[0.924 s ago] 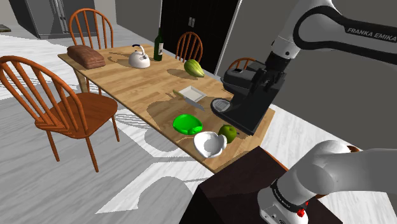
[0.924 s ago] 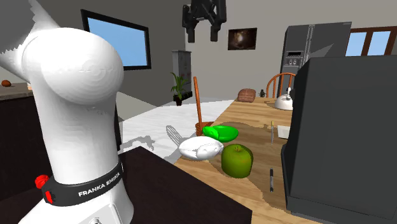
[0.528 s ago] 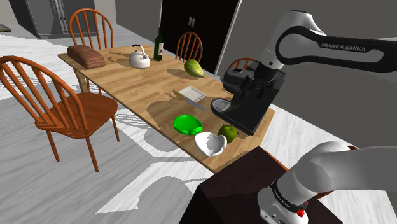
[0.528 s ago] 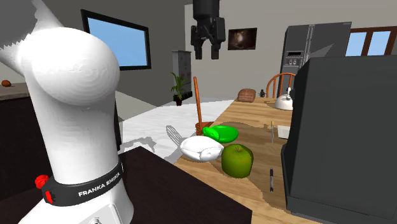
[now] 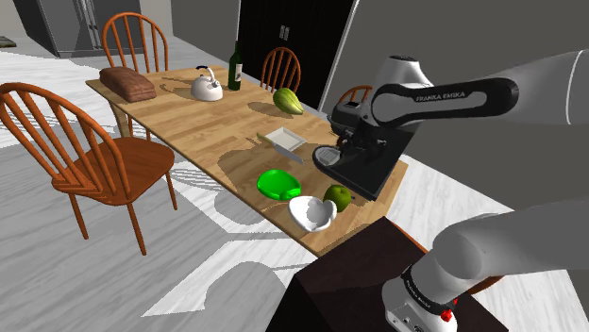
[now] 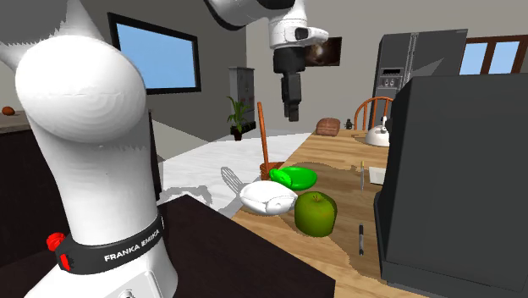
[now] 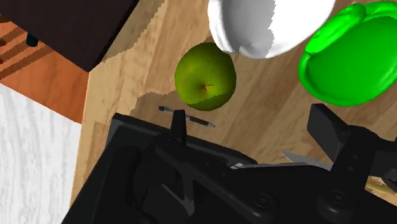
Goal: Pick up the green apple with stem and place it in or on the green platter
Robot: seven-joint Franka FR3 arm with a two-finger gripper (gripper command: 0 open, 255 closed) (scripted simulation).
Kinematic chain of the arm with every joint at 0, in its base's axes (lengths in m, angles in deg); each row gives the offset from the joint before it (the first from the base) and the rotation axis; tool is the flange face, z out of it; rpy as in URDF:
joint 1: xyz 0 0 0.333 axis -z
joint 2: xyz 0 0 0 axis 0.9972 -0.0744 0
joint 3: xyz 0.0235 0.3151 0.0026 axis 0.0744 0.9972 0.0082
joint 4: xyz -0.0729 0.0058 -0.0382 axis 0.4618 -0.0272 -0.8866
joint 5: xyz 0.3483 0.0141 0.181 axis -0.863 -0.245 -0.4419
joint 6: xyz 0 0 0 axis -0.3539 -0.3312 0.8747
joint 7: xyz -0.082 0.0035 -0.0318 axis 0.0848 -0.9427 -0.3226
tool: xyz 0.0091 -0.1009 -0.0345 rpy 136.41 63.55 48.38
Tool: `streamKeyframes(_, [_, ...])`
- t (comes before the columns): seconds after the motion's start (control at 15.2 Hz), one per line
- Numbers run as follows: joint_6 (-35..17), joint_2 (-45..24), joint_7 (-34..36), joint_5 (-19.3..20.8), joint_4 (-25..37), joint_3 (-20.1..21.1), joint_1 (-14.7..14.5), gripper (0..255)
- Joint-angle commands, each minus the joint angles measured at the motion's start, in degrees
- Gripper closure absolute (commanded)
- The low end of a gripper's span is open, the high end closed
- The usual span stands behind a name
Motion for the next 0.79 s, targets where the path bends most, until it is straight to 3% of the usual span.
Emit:
streamKeyframes(0.0, [-3.85, -3.62, 7.68, 0.89, -0.37, 1.75, 2.33, 0])
streamKeyframes(0.33, [-12.62, -13.60, 26.73, 5.38, -0.41, 5.22, 8.44, 0])
streamKeyframes(0.73, [-20.34, -25.48, 50.66, 14.47, 1.10, 6.16, 14.21, 0])
